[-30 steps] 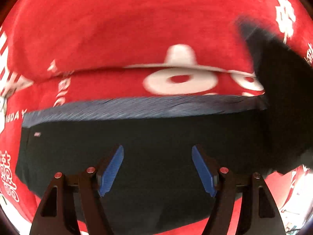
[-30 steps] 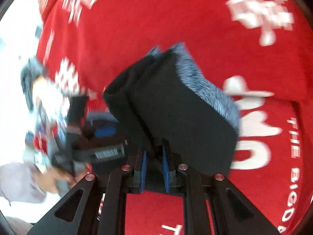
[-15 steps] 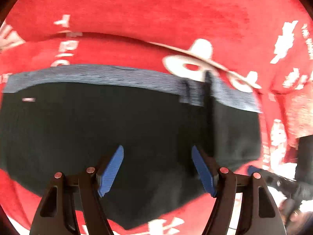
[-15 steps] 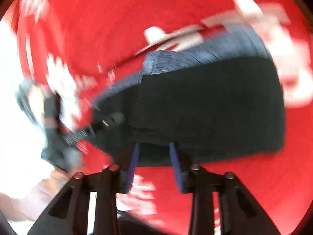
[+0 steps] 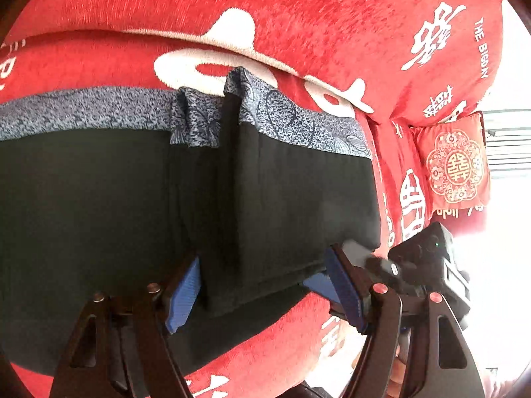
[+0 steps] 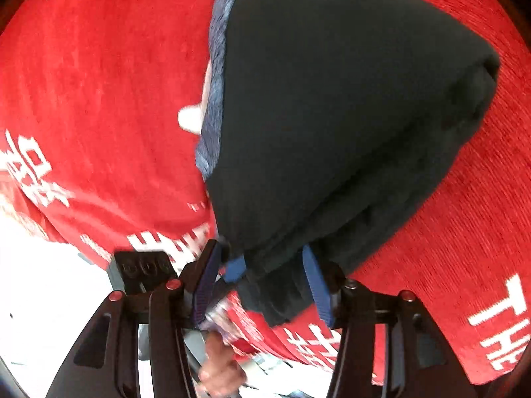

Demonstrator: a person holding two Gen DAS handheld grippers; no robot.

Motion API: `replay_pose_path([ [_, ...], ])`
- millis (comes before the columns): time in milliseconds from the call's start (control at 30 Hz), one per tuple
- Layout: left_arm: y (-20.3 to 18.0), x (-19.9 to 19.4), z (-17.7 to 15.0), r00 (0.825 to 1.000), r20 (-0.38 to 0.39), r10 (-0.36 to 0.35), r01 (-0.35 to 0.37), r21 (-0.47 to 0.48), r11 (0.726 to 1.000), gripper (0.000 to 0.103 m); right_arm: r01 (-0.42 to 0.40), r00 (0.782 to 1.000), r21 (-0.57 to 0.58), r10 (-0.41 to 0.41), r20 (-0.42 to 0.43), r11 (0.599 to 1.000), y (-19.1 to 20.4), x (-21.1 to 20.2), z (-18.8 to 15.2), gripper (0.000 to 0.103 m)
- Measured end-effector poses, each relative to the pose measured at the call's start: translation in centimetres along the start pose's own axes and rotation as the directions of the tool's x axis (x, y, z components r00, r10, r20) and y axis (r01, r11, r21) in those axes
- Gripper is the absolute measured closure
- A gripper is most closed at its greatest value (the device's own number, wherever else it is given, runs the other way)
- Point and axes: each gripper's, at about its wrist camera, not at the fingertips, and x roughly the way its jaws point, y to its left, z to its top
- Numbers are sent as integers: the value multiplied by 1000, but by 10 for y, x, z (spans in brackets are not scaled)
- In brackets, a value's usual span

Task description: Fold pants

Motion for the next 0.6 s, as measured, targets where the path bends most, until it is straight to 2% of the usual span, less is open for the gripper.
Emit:
replay_pose_path([
  [100,-1,-23,-4,997,50,57,-57,7,998,30,-21,1000,47,20,17,999,-6,0,5,46],
  [200,-3,-46,-4,992,106,71,-76,46,996,29,-29,1000,58,28,15,998,-11,-5,5,46],
  [267,-6,-47,2,994,99,49,-57,79,995,29,-11,1000,52,10,24,999,-14,-6,5,46],
  [333,-10,-34,10,998,55,32,-38,101,994,29,-24,999,81,21,41,996,-20,-5,8,46],
  [367,-10,-26,13,999,32,21,-24,105,994,31,-34,998,91,30,50,995,-18,-4,7,50],
  [400,-10,-17,15,1000,13,20,-21,102,995,43,-28,998,88,23,53,996,-20,-5,7,68],
  [433,-9,-9,17,999,-2,45,-45,95,995,51,-22,999,81,18,49,997,-19,-5,8,89],
  [467,-8,-6,18,998,-4,62,-62,89,994,55,-19,999,67,16,50,998,-17,-5,8,89],
  [500,-8,-8,17,998,7,68,-68,83,994,64,-33,998,40,31,47,999,-11,-8,9,89],
  [533,-7,-13,16,998,20,58,-60,76,995,69,-40,998,14,40,44,999,-5,-11,9,89],
  [600,-7,-29,10,999,41,12,-14,56,998,69,-37,999,-54,39,33,998,10,-20,7,89],
])
